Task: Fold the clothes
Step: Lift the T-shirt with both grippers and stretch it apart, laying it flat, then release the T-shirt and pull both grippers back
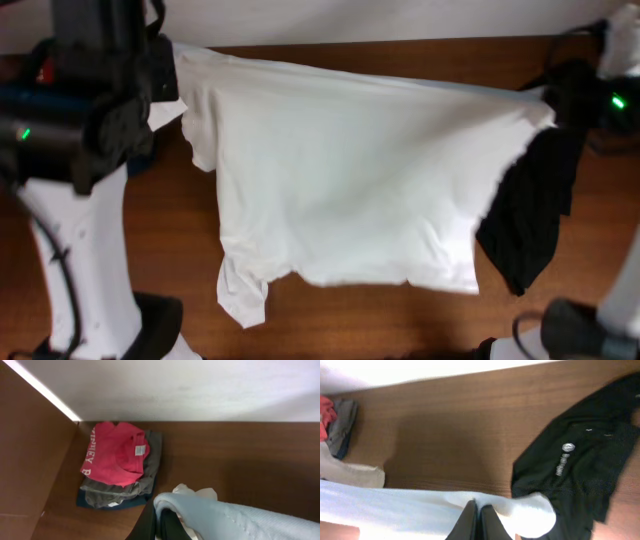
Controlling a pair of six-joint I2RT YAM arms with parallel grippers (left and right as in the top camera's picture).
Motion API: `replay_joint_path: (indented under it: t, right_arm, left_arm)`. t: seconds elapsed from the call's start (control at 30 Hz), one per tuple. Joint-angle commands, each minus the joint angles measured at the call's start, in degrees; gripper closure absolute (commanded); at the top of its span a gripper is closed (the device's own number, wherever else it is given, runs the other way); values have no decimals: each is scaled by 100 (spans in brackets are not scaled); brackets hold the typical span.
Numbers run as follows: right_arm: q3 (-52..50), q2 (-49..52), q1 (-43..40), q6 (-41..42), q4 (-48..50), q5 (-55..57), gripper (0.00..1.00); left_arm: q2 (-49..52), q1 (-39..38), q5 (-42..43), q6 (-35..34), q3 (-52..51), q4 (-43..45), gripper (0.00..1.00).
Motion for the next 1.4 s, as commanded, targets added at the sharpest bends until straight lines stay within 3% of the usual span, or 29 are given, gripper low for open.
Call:
replay_joint_path:
  t: [0.0,0.27,0.83,0.87,0.9,0.93,0.97,1.0,1.2,1.37]
  right_arm:
    - [-133,629,205,-188,400,85,96]
    - [-136,2074,636,-122,1851,109,96]
    - [-138,3827,946,133,4417,389,96]
    - [-138,3893,973,142,4572,461,95]
    - [-138,3932,988,140,4695,485,88]
    - [-138,3974,1012,142,4813,498,69]
    - [-138,3991,1036,142,4983,518,19]
    - [-138,3991,1051,142,5047,520,1]
    - [-59,3751,973,566,4981,514,1]
    - [234,3274,898,595,4277,514,1]
  left_arm:
    - [420,162,-422,85,20,68,99]
    - [1633,160,-175,90,20,909,99]
    - [4478,160,-76,90,20,4540,99]
    - [4597,160,-76,90,20,4717,92]
    - [4680,160,-79,92,20,4865,71]
    - [4763,162,-79,92,20,4994,41]
    - [4839,184,-76,90,20,5093,1]
    - [4846,192,-76,90,20,5093,1]
    - [4518,328,-79,240,57,4769,1]
    - [3851,374,-74,238,111,4192,1]
